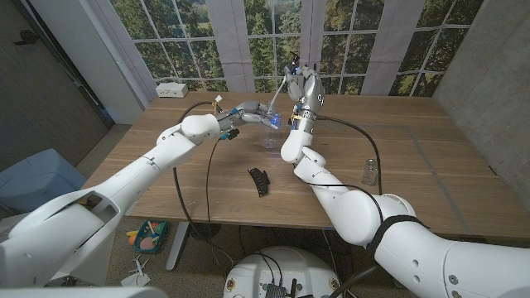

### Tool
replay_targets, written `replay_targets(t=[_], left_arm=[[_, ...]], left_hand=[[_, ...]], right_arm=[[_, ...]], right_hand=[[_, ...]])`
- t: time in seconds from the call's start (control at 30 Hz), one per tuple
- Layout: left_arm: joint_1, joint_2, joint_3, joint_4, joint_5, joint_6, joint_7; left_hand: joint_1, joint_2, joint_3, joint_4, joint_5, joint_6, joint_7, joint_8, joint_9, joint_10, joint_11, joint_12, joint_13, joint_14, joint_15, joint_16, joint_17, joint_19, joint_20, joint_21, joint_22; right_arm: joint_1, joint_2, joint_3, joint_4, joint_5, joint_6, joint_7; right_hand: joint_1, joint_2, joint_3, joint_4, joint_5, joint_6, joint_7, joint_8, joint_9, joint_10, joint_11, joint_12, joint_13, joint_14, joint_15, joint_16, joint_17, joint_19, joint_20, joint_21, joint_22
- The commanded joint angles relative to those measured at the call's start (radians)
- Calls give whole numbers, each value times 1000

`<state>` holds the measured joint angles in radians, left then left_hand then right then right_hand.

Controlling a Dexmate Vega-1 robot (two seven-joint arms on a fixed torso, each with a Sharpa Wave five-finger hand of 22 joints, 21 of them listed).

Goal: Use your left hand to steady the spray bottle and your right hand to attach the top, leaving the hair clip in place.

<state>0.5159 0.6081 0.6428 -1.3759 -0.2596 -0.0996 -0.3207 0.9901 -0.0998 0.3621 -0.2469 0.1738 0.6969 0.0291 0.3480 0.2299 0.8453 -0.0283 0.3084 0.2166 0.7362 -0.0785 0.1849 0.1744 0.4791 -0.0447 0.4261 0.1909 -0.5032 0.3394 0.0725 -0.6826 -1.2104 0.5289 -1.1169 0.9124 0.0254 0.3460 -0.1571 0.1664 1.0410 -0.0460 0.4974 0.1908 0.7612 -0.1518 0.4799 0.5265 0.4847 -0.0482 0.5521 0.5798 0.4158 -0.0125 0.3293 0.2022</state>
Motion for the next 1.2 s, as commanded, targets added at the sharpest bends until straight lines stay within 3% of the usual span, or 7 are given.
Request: replay_targets(t=[0.03, 0.3, 0.5, 0.63, 0.93, 1.2], left_arm=[[-15, -9, 4, 25, 1, -10, 9], [-34, -23, 17, 52, 15, -17, 7], [-47, -32, 26, 70, 26, -19, 6], [-53, -37, 29, 80, 28, -21, 4], [-66, -46, 35, 101, 36, -31, 2], [-74, -53, 38, 115, 38, -40, -3]], left_hand=[[235, 244, 65, 70, 7, 239, -31, 6, 4, 243, -150, 6, 5, 9, -161, 6, 4, 10, -45, 9, 2], [237, 243, 64, 70, 7, 241, -31, 5, 4, 243, -149, 5, 6, 10, -160, 5, 3, 10, -46, 10, 2], [236, 244, 63, 72, 7, 240, -32, 3, 4, 243, -150, 5, 6, 10, -159, 4, 3, 10, -45, 10, 2], [237, 244, 63, 72, 8, 240, -32, 1, 4, 241, -151, 4, 6, 9, -160, 3, 2, 9, -45, 11, 2], [238, 244, 62, 72, 8, 242, -35, 0, 4, 241, -149, 4, 8, 9, -160, 2, 2, 9, -45, 12, 2], [239, 244, 62, 72, 8, 242, -34, -2, 4, 241, -150, 3, 8, 9, -160, 1, 2, 9, -46, 13, 2]], right_arm=[[-52, -76, -144, -61, 95, 10, 0], [-88, -202, -378, -153, 274, -48, 0], [-102, -340, -593, -264, 445, -108, 21], [-92, -406, -691, -307, 519, -139, 25], [-60, -514, -842, -371, 574, -193, 42], [-42, -550, -909, -385, 595, -238, 37]], right_hand=[[84, 78, -2, 2, 11, 8, 9, 2, 2, -8, 5, -7, 0, 5, -148, -9, -1, 0, 9, 7, 5], [80, 79, -1, 3, 17, 6, 10, 2, 4, -18, 11, -12, 0, 3, -146, -18, -4, -6, 11, 8, 5], [73, 77, -3, 6, 20, 7, 7, 3, 4, -26, 8, -17, -1, 3, -142, -21, -3, -6, 13, 10, 4], [72, 76, -3, 6, 22, 9, 5, 3, 5, -30, 10, -21, -3, 2, -143, -24, -3, -6, 14, 11, 4], [66, 75, -3, 7, 26, 13, -4, 5, 5, -35, 6, -26, -6, 2, -145, -31, -4, 0, 11, 16, 4], [62, 73, -3, 7, 27, 15, -6, 6, 5, -33, 6, -29, -11, 4, -145, -35, -5, 3, 12, 19, 4]])
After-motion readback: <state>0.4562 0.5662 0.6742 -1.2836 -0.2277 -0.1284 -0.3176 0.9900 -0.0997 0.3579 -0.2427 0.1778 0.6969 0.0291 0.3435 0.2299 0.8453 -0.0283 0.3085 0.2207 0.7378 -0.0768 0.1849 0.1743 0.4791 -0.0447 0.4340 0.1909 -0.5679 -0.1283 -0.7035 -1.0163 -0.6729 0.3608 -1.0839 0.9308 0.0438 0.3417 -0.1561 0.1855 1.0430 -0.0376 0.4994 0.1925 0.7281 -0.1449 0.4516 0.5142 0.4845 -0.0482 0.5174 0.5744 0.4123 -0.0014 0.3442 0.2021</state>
